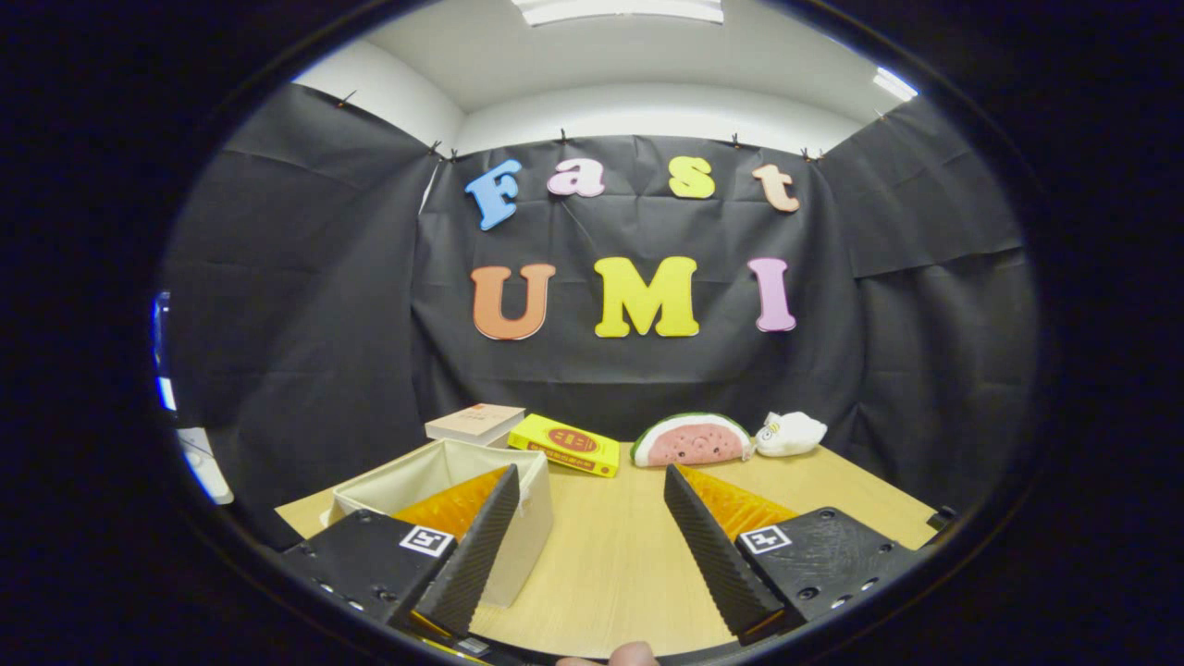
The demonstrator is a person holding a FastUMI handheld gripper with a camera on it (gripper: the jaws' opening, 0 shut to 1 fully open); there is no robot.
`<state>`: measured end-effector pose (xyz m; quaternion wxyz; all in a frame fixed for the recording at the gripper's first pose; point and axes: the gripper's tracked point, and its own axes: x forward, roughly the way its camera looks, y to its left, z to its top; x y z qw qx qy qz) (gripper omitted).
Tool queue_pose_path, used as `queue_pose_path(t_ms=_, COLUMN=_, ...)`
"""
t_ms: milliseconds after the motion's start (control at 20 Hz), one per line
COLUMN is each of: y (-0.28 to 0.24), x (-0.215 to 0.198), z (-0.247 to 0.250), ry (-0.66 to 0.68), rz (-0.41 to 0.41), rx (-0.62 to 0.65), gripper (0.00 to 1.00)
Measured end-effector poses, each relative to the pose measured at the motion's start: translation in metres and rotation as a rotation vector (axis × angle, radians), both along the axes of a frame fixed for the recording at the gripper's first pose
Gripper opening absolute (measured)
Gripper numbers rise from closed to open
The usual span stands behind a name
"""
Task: Open the storage box then place both shoes into the box .Put the left shoe in first, then the right shoe, with the right side of both shoes facing outward in a uniform manner.
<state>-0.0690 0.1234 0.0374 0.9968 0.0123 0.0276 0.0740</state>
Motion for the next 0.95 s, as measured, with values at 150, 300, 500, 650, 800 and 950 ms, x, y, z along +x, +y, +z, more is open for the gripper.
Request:
queue_pose_path(t_ms=150, y=-0.006, x=-0.003, z=-0.010, ry=0.022, rz=-0.004, rx=0.022, gripper=0.96)
queue_pose_path(t_ms=300, y=-0.009, x=-0.001, z=-0.019, ry=0.047, rz=-0.006, rx=0.050, gripper=0.96)
queue_pose_path(t_ms=500, y=-0.004, x=0.001, z=-0.025, ry=0.061, rz=0.001, rx=0.048, gripper=0.96)
queue_pose_path(t_ms=650, y=0.004, x=0.003, z=-0.029, ry=0.066, rz=0.018, rx=0.039, gripper=0.96)
queue_pose_path(t_ms=800, y=0.004, x=0.005, z=-0.034, ry=0.065, rz=0.019, rx=0.027, gripper=0.96)
queue_pose_path(t_ms=950, y=-0.003, x=0.010, z=-0.039, ry=0.064, rz=-0.001, rx=0.025, gripper=0.96)
